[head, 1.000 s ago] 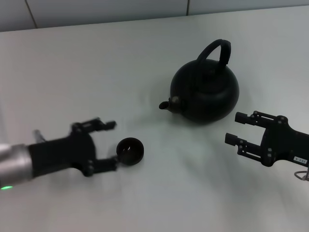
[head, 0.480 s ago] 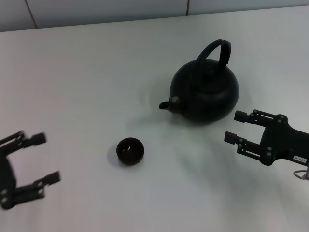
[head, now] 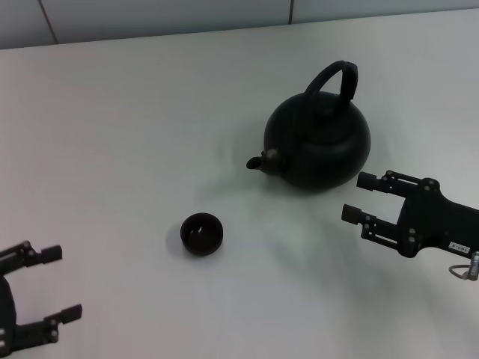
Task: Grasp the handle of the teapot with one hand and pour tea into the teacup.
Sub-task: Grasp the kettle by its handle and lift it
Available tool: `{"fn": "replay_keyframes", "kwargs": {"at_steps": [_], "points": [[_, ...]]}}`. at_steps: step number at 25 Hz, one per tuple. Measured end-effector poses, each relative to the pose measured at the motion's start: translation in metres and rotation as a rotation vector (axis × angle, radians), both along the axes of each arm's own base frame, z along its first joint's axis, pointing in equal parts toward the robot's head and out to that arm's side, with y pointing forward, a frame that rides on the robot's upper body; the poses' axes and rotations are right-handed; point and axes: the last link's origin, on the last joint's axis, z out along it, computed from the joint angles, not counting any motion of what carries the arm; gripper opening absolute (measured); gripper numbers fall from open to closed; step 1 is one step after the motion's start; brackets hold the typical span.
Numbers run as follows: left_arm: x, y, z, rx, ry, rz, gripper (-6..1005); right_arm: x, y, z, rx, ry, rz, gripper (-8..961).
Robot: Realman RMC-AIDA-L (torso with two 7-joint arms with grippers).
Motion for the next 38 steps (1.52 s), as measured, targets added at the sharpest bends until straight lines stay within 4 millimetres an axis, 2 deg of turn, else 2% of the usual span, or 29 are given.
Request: {"fn": "replay_keyframes", "kwargs": {"at_steps": [6, 9, 12, 13, 14, 18, 22, 24, 26, 27, 28, 29, 32, 33, 34, 38], "points": [[-0.001, 0.001, -0.007, 0.004, 0.026, -0.007, 801, 0.001, -0.002, 0.0, 0.006, 0.003, -0.004, 610], [0.0, 0.002, -0.008, 0.011, 0.021, -0.005, 801, 0.003, -0.008, 0.001, 0.067, 0.029, -0.013, 609], [0.001, 0.004, -0.006, 0.035, 0.007, 0.0, 801, 0.01, -0.016, 0.006, 0.218, 0.059, -0.045, 609], [0.002, 0.005, -0.006, 0.043, 0.0, 0.001, 801, 0.015, -0.022, 0.01, 0.35, 0.087, -0.099, 608], [0.002, 0.005, -0.006, 0.043, 0.0, 0.001, 801, 0.015, -0.022, 0.01, 0.35, 0.087, -0.099, 608], [0.004, 0.006, -0.008, 0.044, -0.01, -0.001, 801, 0.026, -0.026, 0.017, 0.582, 0.108, -0.219, 607], [0.005, 0.006, -0.009, 0.045, -0.015, 0.0, 801, 0.025, -0.021, 0.017, 0.595, 0.104, -0.224, 608], [0.005, 0.006, -0.01, 0.048, -0.019, 0.001, 801, 0.025, -0.014, 0.017, 0.587, 0.099, -0.227, 609], [0.006, 0.006, -0.01, 0.052, -0.024, 0.003, 801, 0.025, 0.007, 0.019, 0.555, 0.087, -0.243, 609], [0.006, 0.006, -0.011, 0.053, -0.027, 0.004, 801, 0.025, 0.007, 0.019, 0.555, 0.087, -0.243, 609], [0.006, 0.006, -0.012, 0.053, -0.028, 0.004, 801, 0.023, 0.023, 0.02, 0.529, 0.078, -0.253, 609], [0.007, 0.006, -0.013, 0.052, -0.031, 0.005, 801, 0.023, 0.023, 0.02, 0.529, 0.078, -0.253, 609], [0.007, 0.006, -0.015, 0.054, -0.033, 0.009, 801, 0.018, 0.049, 0.019, 0.495, 0.056, -0.257, 610], [0.007, 0.006, -0.015, 0.054, -0.034, 0.01, 801, 0.012, 0.063, 0.016, 0.467, 0.036, -0.252, 610], [0.007, 0.006, -0.016, 0.054, -0.034, 0.01, 801, 0.012, 0.063, 0.016, 0.467, 0.036, -0.252, 610], [0.008, 0.007, -0.017, 0.056, -0.037, 0.011, 801, -0.001, 0.083, 0.006, 0.405, -0.001, -0.216, 610]]}}
